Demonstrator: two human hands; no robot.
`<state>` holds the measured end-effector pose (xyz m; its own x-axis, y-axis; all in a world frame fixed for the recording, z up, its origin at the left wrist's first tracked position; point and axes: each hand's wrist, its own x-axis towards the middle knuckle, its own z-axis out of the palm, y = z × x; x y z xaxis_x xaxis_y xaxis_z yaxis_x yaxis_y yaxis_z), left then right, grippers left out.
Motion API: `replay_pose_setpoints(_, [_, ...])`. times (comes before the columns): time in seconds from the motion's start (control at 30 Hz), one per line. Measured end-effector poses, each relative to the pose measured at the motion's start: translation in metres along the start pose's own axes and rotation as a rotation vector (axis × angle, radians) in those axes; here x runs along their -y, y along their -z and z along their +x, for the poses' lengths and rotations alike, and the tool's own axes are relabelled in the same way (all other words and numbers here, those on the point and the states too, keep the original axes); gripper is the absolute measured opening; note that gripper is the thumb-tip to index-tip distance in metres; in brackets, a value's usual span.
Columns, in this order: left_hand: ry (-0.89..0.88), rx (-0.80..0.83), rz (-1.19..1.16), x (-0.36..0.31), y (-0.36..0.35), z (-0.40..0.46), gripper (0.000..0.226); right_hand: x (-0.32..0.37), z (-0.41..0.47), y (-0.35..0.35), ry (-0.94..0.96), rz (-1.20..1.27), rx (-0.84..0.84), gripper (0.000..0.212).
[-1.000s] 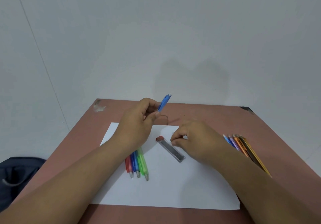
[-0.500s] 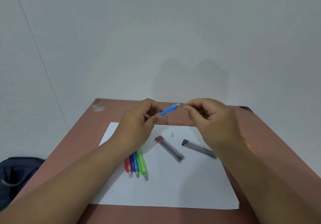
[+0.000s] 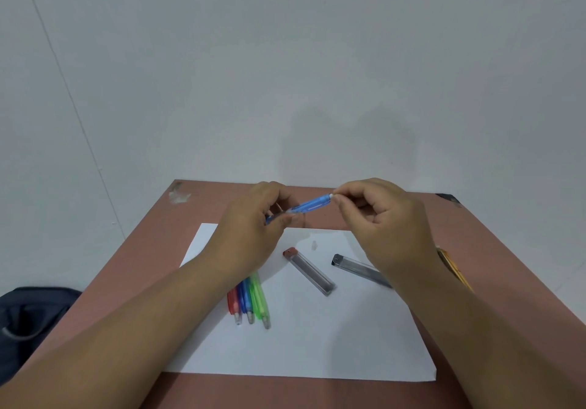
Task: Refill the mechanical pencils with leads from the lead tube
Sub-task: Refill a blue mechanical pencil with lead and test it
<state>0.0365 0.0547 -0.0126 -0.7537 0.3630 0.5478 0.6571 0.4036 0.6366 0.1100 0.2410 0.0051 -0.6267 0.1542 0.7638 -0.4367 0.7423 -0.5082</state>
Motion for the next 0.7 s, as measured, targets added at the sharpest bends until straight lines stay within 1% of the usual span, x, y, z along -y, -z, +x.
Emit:
replay_pose_setpoints(0.1, [-0.011,0.001,0.005,-0.002,0.001,0.0,0.018,-0.003,0.0,0.001,0.002,-0.029,0.045,0.009])
replay_pose_setpoints(0.23, [-0.032,-0.001,0.02,-0.001,0.002,0.0,0.022,-0.006,0.002,0.003,-0.044,-0.071,0.123,0.012])
replay_pose_setpoints(0.3, [-0.062,0.005,0.042,0.002,0.003,0.001,0.022,-0.007,0.002,0.002,-0.037,-0.107,0.136,0.013])
replay_pose_setpoints(0.37, [-0.09,0.014,0.06,0.006,0.003,0.001,0.024,-0.005,0.001,0.0,-0.055,-0.086,0.132,0.013])
replay_pose_setpoints(0.4, [-0.089,0.018,0.061,0.007,0.003,0.001,0.026,-0.004,0.0,-0.001,-0.109,-0.039,0.135,0.014])
replay_pose_setpoints(0.5, [-0.049,0.023,0.047,0.008,0.005,0.002,0.029,0.003,-0.001,-0.003,-0.365,0.172,0.149,0.017])
replay_pose_setpoints(0.53, [-0.04,0.021,0.043,0.008,0.005,0.003,0.03,0.004,-0.001,-0.004,-0.42,0.228,0.14,0.017])
replay_pose_setpoints(0.6, [-0.02,0.007,0.036,0.009,0.005,0.003,0.029,0.003,0.0,-0.006,-0.472,0.273,0.124,0.019])
replay_pose_setpoints(0.63, [-0.002,-0.002,0.032,0.009,0.005,0.004,0.026,0.001,0.0,-0.007,-0.476,0.24,0.135,0.023])
replay_pose_setpoints(0.7, [0.04,-0.012,0.043,0.01,0.004,0.005,0.021,-0.007,-0.001,-0.01,-0.436,0.028,0.236,0.026])
